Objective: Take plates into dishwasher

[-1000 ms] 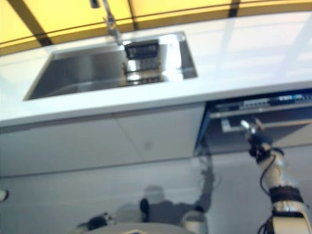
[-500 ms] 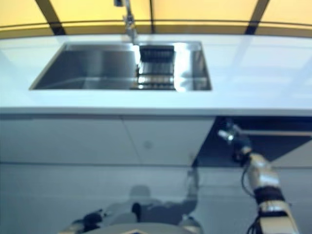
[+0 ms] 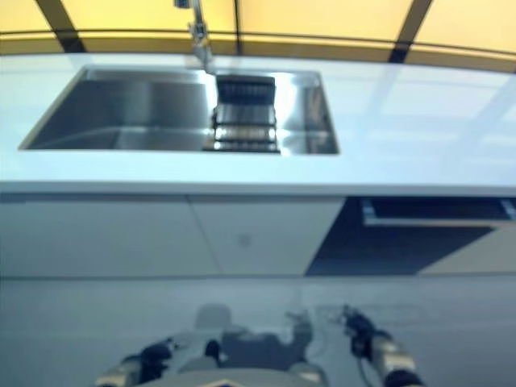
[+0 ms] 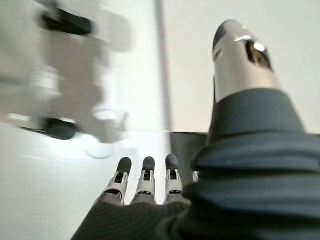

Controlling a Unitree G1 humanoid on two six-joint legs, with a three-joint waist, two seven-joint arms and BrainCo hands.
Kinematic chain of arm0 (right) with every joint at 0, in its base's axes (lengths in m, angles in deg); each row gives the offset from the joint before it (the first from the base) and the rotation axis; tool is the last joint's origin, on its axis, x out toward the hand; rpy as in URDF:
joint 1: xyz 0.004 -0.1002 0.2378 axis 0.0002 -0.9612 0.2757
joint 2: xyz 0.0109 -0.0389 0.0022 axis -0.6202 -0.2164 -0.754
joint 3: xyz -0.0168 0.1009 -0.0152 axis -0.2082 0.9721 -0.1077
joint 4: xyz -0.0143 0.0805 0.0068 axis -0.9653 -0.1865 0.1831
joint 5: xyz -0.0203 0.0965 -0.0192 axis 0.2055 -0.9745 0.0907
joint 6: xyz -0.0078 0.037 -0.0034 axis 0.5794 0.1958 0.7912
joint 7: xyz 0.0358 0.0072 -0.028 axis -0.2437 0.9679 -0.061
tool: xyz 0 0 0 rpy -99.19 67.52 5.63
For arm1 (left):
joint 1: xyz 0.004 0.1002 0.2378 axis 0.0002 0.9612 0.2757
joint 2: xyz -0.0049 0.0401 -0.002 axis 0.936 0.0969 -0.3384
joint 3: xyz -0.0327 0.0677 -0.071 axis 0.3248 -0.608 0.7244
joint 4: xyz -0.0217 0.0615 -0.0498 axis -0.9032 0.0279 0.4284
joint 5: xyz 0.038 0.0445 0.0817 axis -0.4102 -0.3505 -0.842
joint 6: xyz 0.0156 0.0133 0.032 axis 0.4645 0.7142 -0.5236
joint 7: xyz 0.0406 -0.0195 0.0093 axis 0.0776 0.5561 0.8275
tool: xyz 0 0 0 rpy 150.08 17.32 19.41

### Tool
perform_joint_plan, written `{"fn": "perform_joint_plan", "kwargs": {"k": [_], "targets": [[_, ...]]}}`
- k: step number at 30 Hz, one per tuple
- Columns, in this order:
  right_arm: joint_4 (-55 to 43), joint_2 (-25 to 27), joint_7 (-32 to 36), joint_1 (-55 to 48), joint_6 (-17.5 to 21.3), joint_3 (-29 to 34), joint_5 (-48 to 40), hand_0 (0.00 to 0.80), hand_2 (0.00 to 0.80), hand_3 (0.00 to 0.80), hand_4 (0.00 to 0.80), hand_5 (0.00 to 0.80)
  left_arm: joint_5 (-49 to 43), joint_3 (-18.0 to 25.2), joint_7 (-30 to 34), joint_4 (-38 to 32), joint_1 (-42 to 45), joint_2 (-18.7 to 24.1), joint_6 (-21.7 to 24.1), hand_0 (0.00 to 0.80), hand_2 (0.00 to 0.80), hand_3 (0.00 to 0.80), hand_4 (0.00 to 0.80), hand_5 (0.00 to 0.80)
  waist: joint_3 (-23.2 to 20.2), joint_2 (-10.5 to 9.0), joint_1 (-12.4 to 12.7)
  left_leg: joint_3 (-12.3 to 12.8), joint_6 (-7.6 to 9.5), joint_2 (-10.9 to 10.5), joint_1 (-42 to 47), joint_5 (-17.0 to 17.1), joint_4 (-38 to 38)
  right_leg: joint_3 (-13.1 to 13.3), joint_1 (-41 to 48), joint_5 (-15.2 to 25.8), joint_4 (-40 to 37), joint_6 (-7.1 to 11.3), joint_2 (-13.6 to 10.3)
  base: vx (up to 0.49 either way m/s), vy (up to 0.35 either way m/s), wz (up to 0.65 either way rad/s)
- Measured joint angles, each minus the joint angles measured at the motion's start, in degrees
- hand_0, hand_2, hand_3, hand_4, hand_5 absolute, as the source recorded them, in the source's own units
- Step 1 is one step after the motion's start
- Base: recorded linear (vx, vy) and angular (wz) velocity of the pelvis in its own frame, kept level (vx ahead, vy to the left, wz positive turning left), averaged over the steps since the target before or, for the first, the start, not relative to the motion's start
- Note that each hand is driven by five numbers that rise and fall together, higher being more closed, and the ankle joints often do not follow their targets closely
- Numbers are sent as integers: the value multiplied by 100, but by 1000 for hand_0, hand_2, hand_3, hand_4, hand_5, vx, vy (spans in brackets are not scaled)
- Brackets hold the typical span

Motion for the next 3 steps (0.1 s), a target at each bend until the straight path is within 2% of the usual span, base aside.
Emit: {"fn": "perform_joint_plan", "kwargs": {"k": [3], "targets": [[155, -114, -41, -135, 220, -186, 233, 0, 0, 0, 0, 0, 14, -97, 41, 24, -6, -112, 2, 0, 0, 0, 0, 0, -42, 90, -5, 7, 0, 4, 7, -2, -1, 16, -9, -3, 0, 5, -1, 22, 60, -1]]}}
